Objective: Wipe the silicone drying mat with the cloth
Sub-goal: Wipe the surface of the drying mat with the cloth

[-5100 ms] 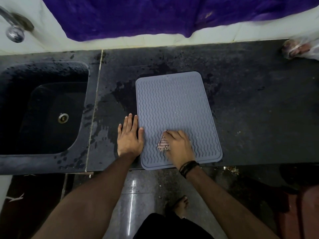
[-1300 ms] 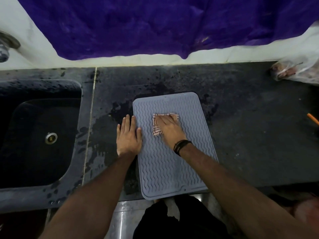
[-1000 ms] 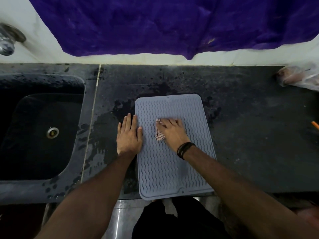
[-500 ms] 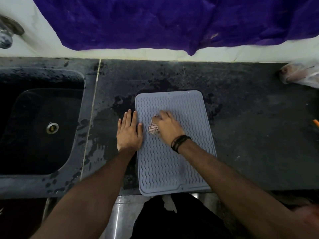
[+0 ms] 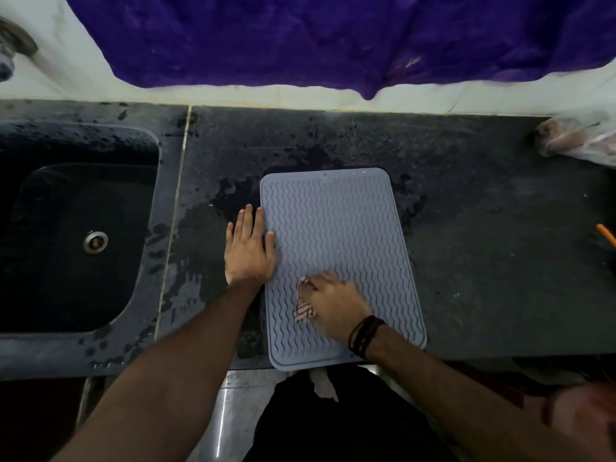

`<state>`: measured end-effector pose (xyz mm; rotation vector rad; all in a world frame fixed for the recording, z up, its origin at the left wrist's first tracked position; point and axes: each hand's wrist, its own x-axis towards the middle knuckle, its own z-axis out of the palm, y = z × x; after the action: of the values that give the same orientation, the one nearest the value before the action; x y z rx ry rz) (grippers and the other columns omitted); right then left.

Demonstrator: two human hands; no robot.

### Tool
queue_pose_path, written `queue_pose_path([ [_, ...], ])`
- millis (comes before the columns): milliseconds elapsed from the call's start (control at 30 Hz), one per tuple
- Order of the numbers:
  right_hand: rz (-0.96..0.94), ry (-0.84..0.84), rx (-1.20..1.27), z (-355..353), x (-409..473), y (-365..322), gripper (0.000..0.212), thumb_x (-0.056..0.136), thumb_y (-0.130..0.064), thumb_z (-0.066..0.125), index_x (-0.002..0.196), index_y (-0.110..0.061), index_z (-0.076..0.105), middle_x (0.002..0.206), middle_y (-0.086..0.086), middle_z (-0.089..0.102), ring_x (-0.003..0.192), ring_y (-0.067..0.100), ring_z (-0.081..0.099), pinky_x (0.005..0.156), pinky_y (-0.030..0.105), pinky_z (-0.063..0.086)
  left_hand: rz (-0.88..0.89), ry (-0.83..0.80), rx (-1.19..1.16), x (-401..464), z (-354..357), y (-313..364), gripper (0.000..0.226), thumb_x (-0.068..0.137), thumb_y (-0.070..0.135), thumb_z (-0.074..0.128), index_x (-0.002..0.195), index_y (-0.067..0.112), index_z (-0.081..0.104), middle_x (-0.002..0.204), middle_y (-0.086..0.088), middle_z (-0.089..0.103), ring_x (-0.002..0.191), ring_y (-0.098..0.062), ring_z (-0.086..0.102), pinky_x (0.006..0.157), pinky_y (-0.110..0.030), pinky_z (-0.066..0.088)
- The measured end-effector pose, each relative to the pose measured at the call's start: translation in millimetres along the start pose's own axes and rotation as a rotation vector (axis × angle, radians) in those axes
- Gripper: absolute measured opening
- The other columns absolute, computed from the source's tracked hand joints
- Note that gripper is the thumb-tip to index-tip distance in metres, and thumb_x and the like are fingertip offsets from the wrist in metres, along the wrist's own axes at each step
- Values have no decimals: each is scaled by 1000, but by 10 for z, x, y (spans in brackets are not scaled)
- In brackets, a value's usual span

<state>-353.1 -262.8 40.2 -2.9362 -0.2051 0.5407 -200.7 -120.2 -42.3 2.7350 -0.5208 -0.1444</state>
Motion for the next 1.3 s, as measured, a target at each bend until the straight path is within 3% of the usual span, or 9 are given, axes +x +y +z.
queue_pose_path([
  [167, 110, 131, 123, -159, 268, 74, 60, 79, -23, 65, 136, -15, 46, 140, 5, 47, 129, 25, 42, 88, 42, 52, 9, 8, 0, 0, 5, -23, 63, 103, 43, 23, 159, 15, 23, 165, -9, 20, 154, -23, 14, 126, -45, 6],
  [333, 129, 79, 42, -189, 469, 79, 56, 83, -23, 66, 135, -12, 47, 141, 8, 42, 131, 26, 39, 90, 44, 52, 15, 4, 12, -7, 1, -19, 63, 103, 44, 21, 159, 16, 22, 166, -9, 19, 154, -22, 13, 126, -44, 5],
  [467, 33, 52, 21, -34, 194, 68, 56, 81, -31, 68, 131, -15, 51, 137, 4, 46, 128, 23, 40, 86, 42, 52, 10, 1, 15, -4, 20, -27, 60, 105, 42, 25, 159, 16, 21, 166, -9, 18, 154, -22, 12, 126, -44, 5],
  [600, 10, 17, 135, 9, 7, 114, 51, 78, -40, 68, 126, -24, 59, 133, -4, 54, 126, 20, 45, 95, 40, 49, 15, 2, -8, 3, 12, -30, 60, 105, 42, 28, 158, 15, 25, 165, -10, 22, 153, -24, 15, 125, -47, 7],
  [733, 138, 176, 270, -150, 121, 302, 39, 75, -28, 69, 114, -23, 67, 118, -3, 66, 109, 19, 60, 87, 33, 53, 48, 54, -25, 136, -64, -15, 62, 102, 45, 27, 154, 12, 36, 159, -15, 34, 149, -30, 26, 125, -49, 9],
  [800, 195, 247, 287, -281, 318, 418, 46, 73, -24, 73, 118, -21, 66, 122, -1, 65, 111, 21, 59, 87, 34, 53, 62, 49, -12, 295, -84, -11, 62, 103, 45, 26, 157, 13, 29, 164, -12, 25, 153, -26, 17, 125, -46, 4],
  [900, 236, 217, 261, -464, 677, 550, 51, 74, -22, 73, 124, -18, 61, 126, 3, 62, 116, 24, 56, 91, 39, 52, 41, -25, -5, 504, -69, -3, 61, 107, 44, 26, 160, 16, 18, 167, -7, 11, 155, -21, 4, 126, -43, -1],
  [1000, 216, 138, 159, -467, 879, 565, 51, 77, -21, 72, 126, -15, 59, 128, 6, 60, 117, 26, 54, 91, 41, 52, 23, -37, -2, 537, -31, -12, 61, 107, 45, 25, 161, 18, 14, 168, -5, 9, 155, -19, 0, 126, -43, -2],
  [1300, 80, 147, 139, -160, 426, 526, 44, 76, -27, 70, 119, -19, 63, 123, -1, 64, 116, 19, 53, 80, 38, 55, 26, -3, -47, 532, 2, -16, 62, 105, 48, 25, 160, 19, 20, 167, -6, 15, 155, -19, 6, 126, -42, 1],
])
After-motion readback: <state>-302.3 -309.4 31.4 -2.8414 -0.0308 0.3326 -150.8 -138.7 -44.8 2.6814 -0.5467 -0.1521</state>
